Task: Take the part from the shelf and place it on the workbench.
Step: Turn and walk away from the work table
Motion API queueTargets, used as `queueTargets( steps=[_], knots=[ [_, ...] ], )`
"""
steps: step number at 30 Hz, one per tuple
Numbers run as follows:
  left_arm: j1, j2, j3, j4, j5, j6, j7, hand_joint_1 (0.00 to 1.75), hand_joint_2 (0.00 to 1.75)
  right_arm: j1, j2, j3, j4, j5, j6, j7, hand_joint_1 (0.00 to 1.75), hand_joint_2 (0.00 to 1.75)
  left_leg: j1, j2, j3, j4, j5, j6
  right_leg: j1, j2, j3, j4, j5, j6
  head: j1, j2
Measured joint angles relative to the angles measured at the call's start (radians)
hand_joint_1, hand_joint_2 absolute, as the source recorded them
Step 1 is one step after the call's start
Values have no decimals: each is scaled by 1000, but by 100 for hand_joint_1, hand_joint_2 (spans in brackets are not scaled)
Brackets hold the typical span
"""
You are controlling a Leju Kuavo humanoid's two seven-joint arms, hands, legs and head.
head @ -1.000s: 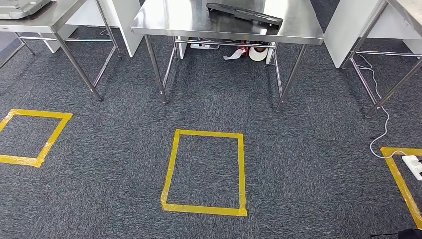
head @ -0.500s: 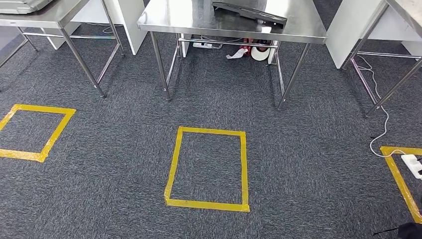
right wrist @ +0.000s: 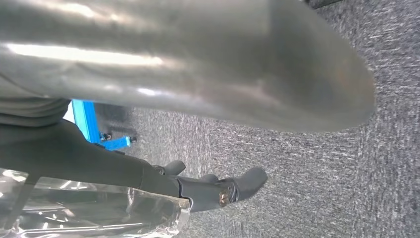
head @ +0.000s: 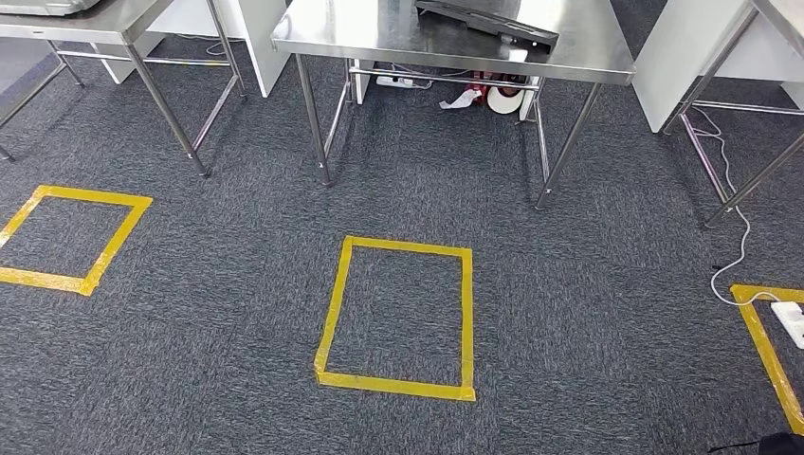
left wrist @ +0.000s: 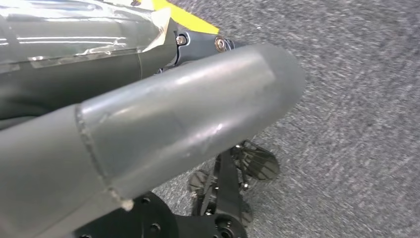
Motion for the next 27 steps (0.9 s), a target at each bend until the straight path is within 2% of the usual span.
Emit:
queueTargets(
  steps=[1, 2, 3, 4, 5, 6, 7, 9, 10, 11, 13, 15, 16, 17, 18, 20, 21, 22, 23, 25, 27],
  knots=[
    [2, -1, 0, 0, 0, 0, 0, 0, 0, 0, -1, 0, 0, 0, 0, 0, 0, 0, 3, -5, -4, 1, 2, -5, -6, 0, -4, 24, -9, 8, 0, 0],
    [3, -2, 0, 0, 0, 1, 0, 0, 0, 0, -3, 0, 0, 1, 0, 0, 0, 0, 8, -12, -7, 2, 4, -12, -13, 0, 14, 7, -2, 20, 0, 0],
    [3, -2, 0, 0, 0, 1, 0, 0, 0, 0, -4, 0, 0, 1, 0, 0, 0, 0, 14, -20, -10, 6, 5, -20, -21, 3, 52, -52, 18, 35, 0, 0],
    [3, -2, 0, 0, 0, 1, 0, 0, 0, 0, -4, 0, 0, 2, 0, 0, 0, 0, 18, -28, -14, 12, 4, -31, -31, 16, 98, -129, 37, 52, 1, 0],
    [2, 0, 0, 0, 0, 1, 1, 0, 0, 0, -2, 1, 0, 2, 2, 0, 0, 0, 21, -37, -19, 20, 1, -44, -35, 32, 134, -192, 51, 59, 6, 0],
    [2, 1, 0, 0, 0, 1, 1, 0, 0, 0, -1, 2, 1, 3, 3, 0, 0, 0, 20, -43, -23, 27, -1, -55, -37, 44, 156, -232, 58, 58, 9, 0],
    [2, 2, 0, 0, 0, 1, 1, 0, 0, 0, -1, 2, 1, 4, 4, 1, 0, 0, 18, -49, -26, 32, -3, -64, -37, 52, 163, -244, 57, 49, 9, 0],
    [4, 2, 0, 0, -1, 2, 2, 0, 0, 0, 0, 4, 1, 7, 6, 2, 0, 0, 21, -58, -29, 32, 0, -74, -33, 39, 160, -233, 58, 24, 1, 0],
    [5, 2, 0, 1, -1, 2, 2, 0, 0, 0, 1, 5, 1, 8, 6, 3, 0, 0, 25, -52, -33, 39, -4, -75, -32, 32, 161, -231, 61, 15, -4, 0],
    [5, 2, 0, 1, -1, 2, 2, 0, 0, 0, 2, 6, 2, 9, 6, 4, 0, 0, 27, -38, -43, 61, -19, -75, -29, 24, 160, -230, 64, 6, -8, 0],
    [3, 2, 0, 1, -3, 2, 3, 0, 0, 2, 1, 6, 2, 10, 6, 4, 0, 0, 24, -4, -94, 173, -88, -72, -20, 5, 155, -231, 72, -10, -17, 0],
    [2, 2, 0, 1, -4, 2, 3, 0, 0, 4, 1, 7, 2, 11, 7, 4, 0, 0, 19, 6, -156, 314, -157, -66, -7, -16, 141, -232, 78, -22, -21, 0],
    [4, 2, 0, 1, -5, 2, 3, 0, 0, 5, 1, 7, 2, 11, 7, 4, 0, 0, 17, 7, -168, 348, -167, -62, -3, -27, 134, -232, 80, -26, -21, 0],
    [5, 2, 0, 1, -5, 2, 3, 0, 0, 5, 1, 7, 2, 12, 7, 4, 0, 0, 16, 8, -158, 341, -159, -57, 1, -37, 128, -232, 82, -29, -21, 0],
    [6, 2, 0, 1, -5, 2, 3, 0, 0, 5, 1, 7, 2, 12, 7, 4, 0, 0, 14, 13, -125, 293, -138, -51, 3, -47, 123, -232, 83, -30, -21, 0],
    [4, 2, 0, 1, -5, 2, 3, 0, 0, 5, 2, 8, 2, 12, 7, 4, 0, 0, 10, 51, -30, 147, -95, -42, 10, -65, 127, -230, 85, -29, -22, 0],
    [1, 2, 0, 1, -5, 2, 3, 0, 0, 5, 1, 8, 2, 12, 7, 4, 0, 0, 7, 68, 4, 93, -84, -41, 13, -73, 130, -229, 85, -26, -19, 0],
    [-2, 2, 0, 1, -6, 2, 3, 0, 0, 4, 1, 9, 2, 12, 7, 4, 0, 0, 3, 80, 22, 64, -80, -40, 16, -80, 135, -228, 85, -22, -18, 0],
    [-4, 1, 0, 1, -6, 1, 3, 0, 0, 3, 1, 9, 2, 13, 7, 5, 0, 0, -1, 79, 22, 57, -79, -38, 18, -89, 136, -230, 86, -16, -15, 0],
    [-3, 1, 0, 1, -7, 1, 3, 0, 0, 0, 1, 11, 2, 13, 7, 5, 0, 0, -6, 59, 17, 52, -68, -27, 15, -97, 140, -230, 87, -2, -13, 0],
    [-1, 1, 0, 1, -8, 2, 3, 0, 0, 0, 1, 13, 2, 13, 8, 5, 0, 0, -5, 42, 10, 46, -54, -12, 10, -62, 120, -185, 58, 3, -10, 0]
  ],
)
